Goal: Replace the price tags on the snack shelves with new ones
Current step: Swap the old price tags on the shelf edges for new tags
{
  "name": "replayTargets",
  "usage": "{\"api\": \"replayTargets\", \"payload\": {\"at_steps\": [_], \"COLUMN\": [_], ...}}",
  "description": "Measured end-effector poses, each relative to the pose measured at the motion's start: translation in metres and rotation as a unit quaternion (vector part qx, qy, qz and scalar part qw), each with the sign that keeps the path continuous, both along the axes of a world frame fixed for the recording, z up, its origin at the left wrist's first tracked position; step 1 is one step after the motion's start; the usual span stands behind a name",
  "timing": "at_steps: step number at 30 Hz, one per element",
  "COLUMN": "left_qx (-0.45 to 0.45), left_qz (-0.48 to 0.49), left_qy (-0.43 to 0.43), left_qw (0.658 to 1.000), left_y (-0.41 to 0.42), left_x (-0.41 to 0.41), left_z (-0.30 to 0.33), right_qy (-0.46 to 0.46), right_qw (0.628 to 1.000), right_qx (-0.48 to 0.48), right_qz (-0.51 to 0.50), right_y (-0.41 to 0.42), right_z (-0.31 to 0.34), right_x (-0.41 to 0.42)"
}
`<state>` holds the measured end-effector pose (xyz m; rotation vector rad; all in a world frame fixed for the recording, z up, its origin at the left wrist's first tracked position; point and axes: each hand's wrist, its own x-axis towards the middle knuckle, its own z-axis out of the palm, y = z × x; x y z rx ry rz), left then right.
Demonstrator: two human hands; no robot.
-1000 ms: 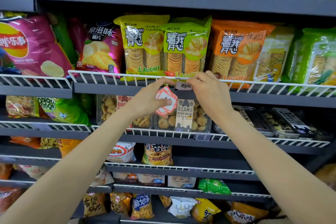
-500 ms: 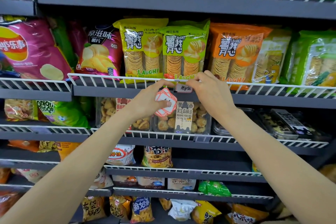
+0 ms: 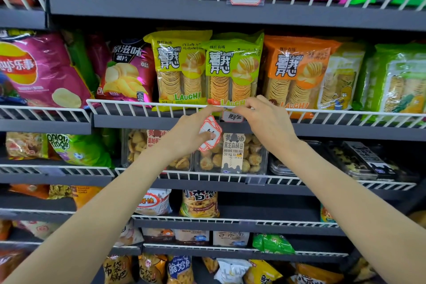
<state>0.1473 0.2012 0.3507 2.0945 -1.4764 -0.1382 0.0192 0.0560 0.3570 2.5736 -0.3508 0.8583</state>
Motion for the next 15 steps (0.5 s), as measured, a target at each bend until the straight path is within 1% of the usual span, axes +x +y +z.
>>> {"api": "replayTargets", "payload": {"at_steps": [9, 12, 15], "left_qx": [0.019, 0.036, 0.043], "left_qz": [0.001, 0.008, 0.011], "left_qy": [-0.022, -0.026, -0.03], "left_qw": [1.0, 0.999, 0.999], "left_y": [-0.009, -0.009, -0.007], "left_x": [-0.002, -0.005, -0.008], "left_z": [0.004, 0.008, 0.012], "right_qy": [-0.038, -0.075, -0.137], "right_qw": [0.999, 0.997, 0.987], "right_qx": [0.013, 0.031, 0.082], "right_qz": [0.021, 0.02, 0.026], "right_y": [-0.001, -0.002, -0.001], "right_z": [-0.004, -0.009, -0.017], "right_x": [0.0, 0.001, 0.0]}}
